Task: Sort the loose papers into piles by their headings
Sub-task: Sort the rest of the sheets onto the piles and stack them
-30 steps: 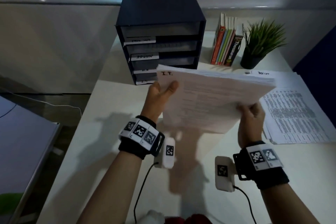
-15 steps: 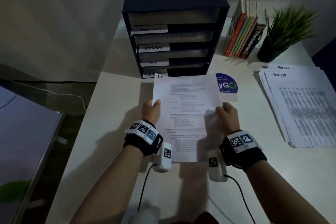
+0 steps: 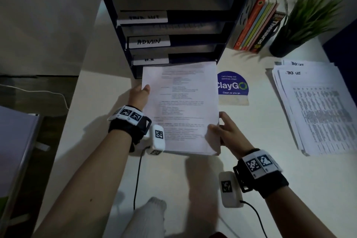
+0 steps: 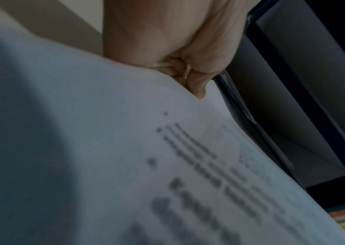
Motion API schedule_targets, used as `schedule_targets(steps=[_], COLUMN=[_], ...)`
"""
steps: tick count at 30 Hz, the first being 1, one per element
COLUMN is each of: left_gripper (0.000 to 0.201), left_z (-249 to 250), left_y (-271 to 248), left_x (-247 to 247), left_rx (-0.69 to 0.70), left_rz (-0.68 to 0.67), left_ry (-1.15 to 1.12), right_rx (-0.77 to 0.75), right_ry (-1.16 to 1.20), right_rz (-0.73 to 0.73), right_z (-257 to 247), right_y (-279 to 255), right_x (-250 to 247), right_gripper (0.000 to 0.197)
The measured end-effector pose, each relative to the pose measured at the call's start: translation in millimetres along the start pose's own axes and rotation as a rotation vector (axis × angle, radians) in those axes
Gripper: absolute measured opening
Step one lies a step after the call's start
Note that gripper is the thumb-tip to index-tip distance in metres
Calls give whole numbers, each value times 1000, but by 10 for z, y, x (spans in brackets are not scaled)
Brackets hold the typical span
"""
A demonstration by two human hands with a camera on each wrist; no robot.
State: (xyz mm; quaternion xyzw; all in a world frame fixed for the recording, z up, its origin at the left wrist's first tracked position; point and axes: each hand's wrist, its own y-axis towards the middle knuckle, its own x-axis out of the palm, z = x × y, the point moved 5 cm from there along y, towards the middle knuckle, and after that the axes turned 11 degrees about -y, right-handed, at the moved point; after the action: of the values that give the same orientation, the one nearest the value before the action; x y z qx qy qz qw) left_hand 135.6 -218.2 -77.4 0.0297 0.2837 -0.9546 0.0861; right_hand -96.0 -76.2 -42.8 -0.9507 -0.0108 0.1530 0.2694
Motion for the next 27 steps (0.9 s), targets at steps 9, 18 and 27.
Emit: schedule_targets(steps=[9,18,27], left_gripper=[36,12,30], left_z=[277,50,232], left_y=[324,254,406], left_x=[-8,-20,150], left_rx=[-67,-121,-37], left_rz=[12,-182,-207], left_ry=[88,-287,-740], right_rx=[57,147,169], right_ry=[100,561,871], right_rz=[131,341,312], right_z=[-140,-368,-628], right_y=[488,1335,1793], right_x=[-44,-76,103], right_gripper=[13,29,23])
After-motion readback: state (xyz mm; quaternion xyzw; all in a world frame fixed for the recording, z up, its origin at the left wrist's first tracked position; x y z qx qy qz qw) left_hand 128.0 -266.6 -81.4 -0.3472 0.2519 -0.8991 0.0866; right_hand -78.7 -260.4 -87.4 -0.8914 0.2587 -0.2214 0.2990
